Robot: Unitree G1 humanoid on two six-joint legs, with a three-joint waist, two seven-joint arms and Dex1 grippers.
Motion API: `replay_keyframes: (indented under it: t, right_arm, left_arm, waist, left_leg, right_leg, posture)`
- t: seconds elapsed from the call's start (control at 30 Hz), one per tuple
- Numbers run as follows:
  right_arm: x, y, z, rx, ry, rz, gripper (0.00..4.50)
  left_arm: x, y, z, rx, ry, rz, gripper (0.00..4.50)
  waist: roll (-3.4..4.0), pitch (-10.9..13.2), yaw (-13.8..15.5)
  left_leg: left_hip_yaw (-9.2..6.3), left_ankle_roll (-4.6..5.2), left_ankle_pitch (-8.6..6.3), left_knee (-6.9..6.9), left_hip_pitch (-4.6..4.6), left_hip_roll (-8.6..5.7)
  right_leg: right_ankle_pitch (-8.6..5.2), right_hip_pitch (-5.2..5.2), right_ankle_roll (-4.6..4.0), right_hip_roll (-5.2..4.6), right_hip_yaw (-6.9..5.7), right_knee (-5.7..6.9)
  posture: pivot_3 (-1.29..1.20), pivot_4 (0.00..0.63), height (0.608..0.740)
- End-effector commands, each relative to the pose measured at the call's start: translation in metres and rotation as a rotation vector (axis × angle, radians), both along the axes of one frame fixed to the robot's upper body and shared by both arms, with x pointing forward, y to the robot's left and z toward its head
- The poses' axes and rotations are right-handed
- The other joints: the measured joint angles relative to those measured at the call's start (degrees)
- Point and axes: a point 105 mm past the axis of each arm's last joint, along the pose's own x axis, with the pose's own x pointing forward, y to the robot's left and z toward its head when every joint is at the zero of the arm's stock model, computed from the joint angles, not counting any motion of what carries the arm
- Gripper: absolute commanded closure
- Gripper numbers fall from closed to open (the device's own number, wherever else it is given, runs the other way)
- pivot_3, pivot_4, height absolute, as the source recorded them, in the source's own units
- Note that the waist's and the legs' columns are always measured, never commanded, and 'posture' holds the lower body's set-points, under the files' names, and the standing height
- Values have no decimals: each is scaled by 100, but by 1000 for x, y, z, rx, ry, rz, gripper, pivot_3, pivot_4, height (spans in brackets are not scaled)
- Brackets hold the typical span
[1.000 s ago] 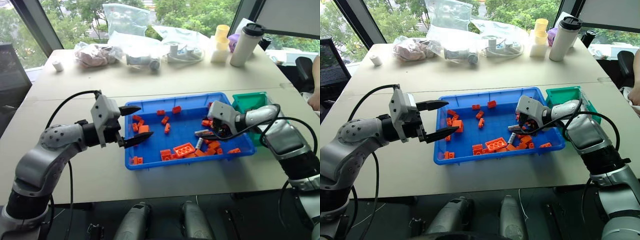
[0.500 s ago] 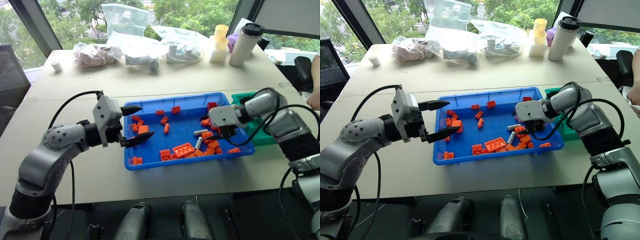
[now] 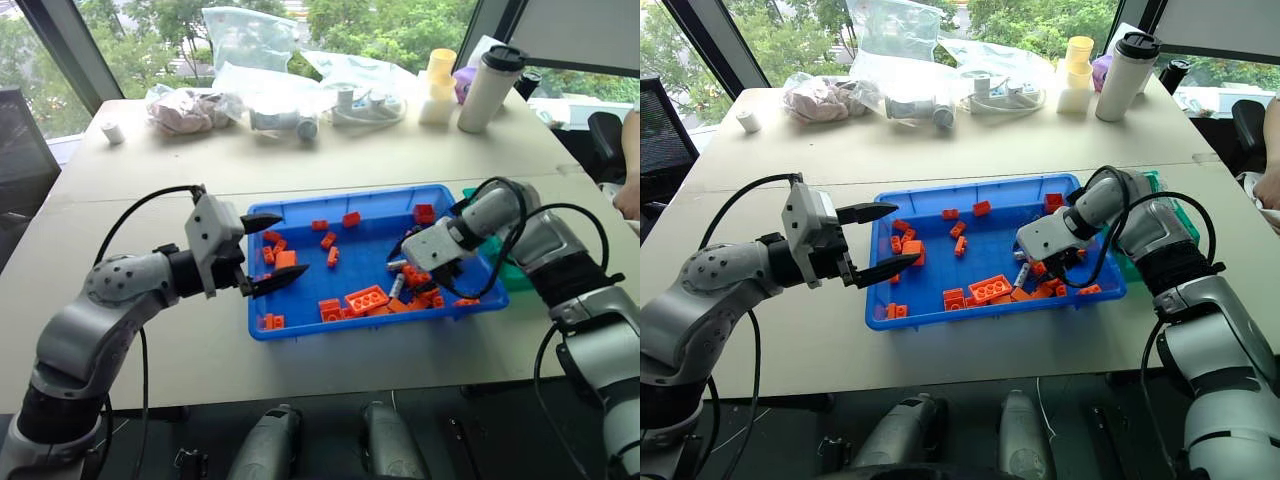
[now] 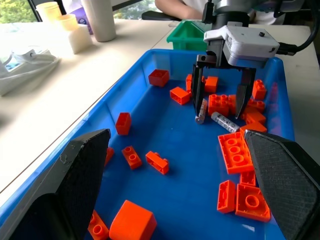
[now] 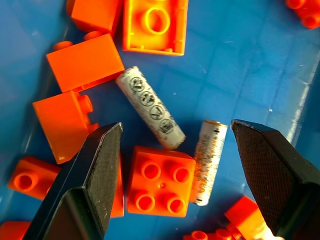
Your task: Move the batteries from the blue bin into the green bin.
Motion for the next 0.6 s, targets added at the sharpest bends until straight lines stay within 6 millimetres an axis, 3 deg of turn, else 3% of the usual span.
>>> replay_keyframes:
  t: [0.03, 0.17, 0.2, 0.27, 0.37, 0.47, 0.6]
  right_arm:
    - [2, 7, 8, -7, -27, 46, 919]
    - [1, 9, 1, -19, -9, 58, 919]
    - [1, 9, 0, -23, -9, 59, 1154]
    - [3, 10, -1, -27, -13, 62, 1705]
    - [4, 12, -3, -29, -8, 67, 3218]
    - [4, 14, -6, -40, -2, 71, 4449]
    - [6, 20, 0, 4, -12, 57, 4449]
  left_arm:
    - [-3, 1, 11, -4, -58, 4, 0]
    - [-3, 1, 12, -6, -60, 5, 0]
    - [-3, 1, 11, -6, -60, 6, 0]
    - [-3, 0, 11, -5, -60, 7, 0]
    - [-3, 1, 11, -5, -60, 9, 0]
    - [-3, 1, 11, -4, -61, 12, 0]
    - [-3, 1, 12, -2, -62, 14, 0]
  waist:
    - [0, 0, 1]
    - [0, 0, -2]
    - [0, 0, -2]
    - [0, 0, 2]
    - [0, 0, -3]
    - [0, 0, -4]
    - [0, 0, -4]
  left_leg:
    - [0, 0, 0, 0, 0, 0]
    - [0, 0, 0, 0, 0, 0]
    - [0, -1, 0, 0, 0, 0]
    - [0, -1, 0, 1, 0, 0]
    - [0, -1, 0, 1, 0, 0]
    - [-1, -1, 1, 1, 0, 0]
    - [-1, -2, 1, 1, 1, 0]
  right_leg:
    - [0, 0, 0, 0, 0, 0]
    - [0, 0, 0, 0, 0, 1]
    - [0, 0, 0, 0, 0, 1]
    - [0, 0, 0, 0, 0, 1]
    - [0, 1, 0, 0, 0, 1]
    - [0, 0, 0, 1, 0, 1]
    - [0, 1, 0, 1, 0, 2]
  posture:
    - [0, 150, 740]
    - [0, 150, 740]
    - [0, 150, 740]
    - [0, 150, 740]
    - [0, 150, 740]
    - [0, 150, 740]
    - [0, 150, 740]
